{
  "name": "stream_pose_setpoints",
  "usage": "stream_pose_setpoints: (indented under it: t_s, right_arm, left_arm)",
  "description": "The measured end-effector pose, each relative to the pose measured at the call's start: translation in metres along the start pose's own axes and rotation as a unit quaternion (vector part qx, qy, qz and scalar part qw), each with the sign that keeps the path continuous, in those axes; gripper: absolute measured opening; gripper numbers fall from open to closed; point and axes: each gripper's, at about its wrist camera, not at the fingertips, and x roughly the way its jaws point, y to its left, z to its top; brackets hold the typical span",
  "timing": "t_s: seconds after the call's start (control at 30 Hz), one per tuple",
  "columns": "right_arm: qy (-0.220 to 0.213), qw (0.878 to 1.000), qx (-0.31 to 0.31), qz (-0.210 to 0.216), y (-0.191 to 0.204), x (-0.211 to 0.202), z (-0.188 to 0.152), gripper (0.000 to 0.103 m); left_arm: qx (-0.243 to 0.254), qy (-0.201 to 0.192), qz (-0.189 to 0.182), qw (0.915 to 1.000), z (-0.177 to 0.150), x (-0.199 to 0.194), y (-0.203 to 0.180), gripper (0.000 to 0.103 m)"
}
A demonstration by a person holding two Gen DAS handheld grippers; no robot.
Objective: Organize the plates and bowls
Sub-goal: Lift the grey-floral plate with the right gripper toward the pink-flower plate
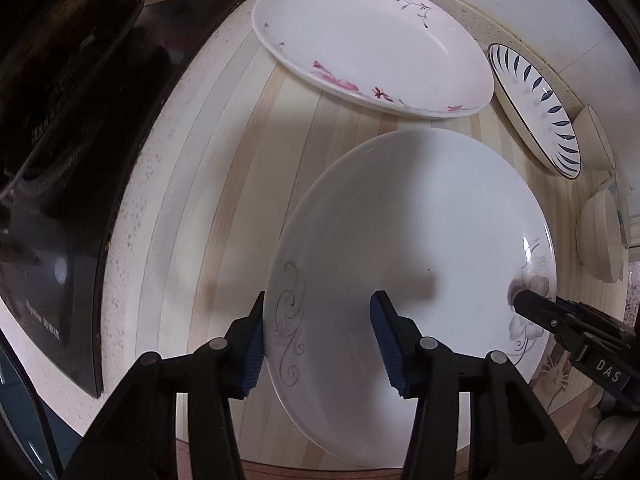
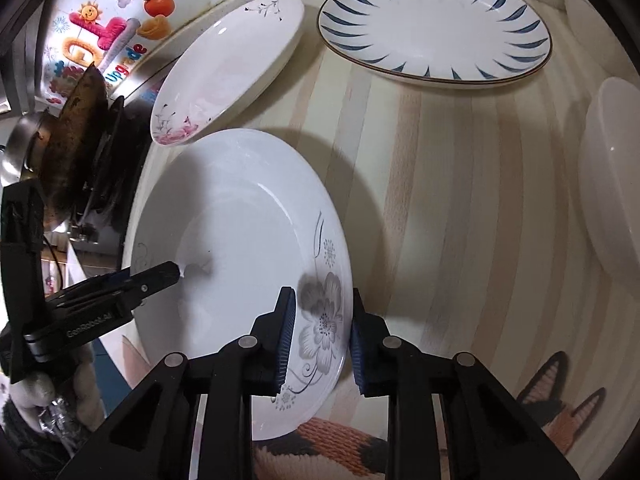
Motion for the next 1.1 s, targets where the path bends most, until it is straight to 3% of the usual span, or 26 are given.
stream_pose_setpoints:
  t_s: [0.37, 0.63, 1.1]
  right_arm:
    - [-0.021, 1.000, 0.020, 0.000, -0.020, -0.032, -0.036, 0.027]
    - [-0.050, 0.997, 0.058, -0.006, -0.055, -0.069, -0.069, 0.027]
    - [-0.070, 0.988, 0.133, -0.024, -0.106, -0.094, -0.121, 0.027]
  left_arm:
    - [0.036, -0.016, -0.006, 0.9992, -0.060, -0.028, -0.018, 0.046]
    - [0.103, -0.014, -0.017, 0.9944, -0.093, -0.037, -0.046, 0.046]
    - [0.182, 0.014, -0.024, 0.9829, -0.108, -0.027, -0.092, 0.046]
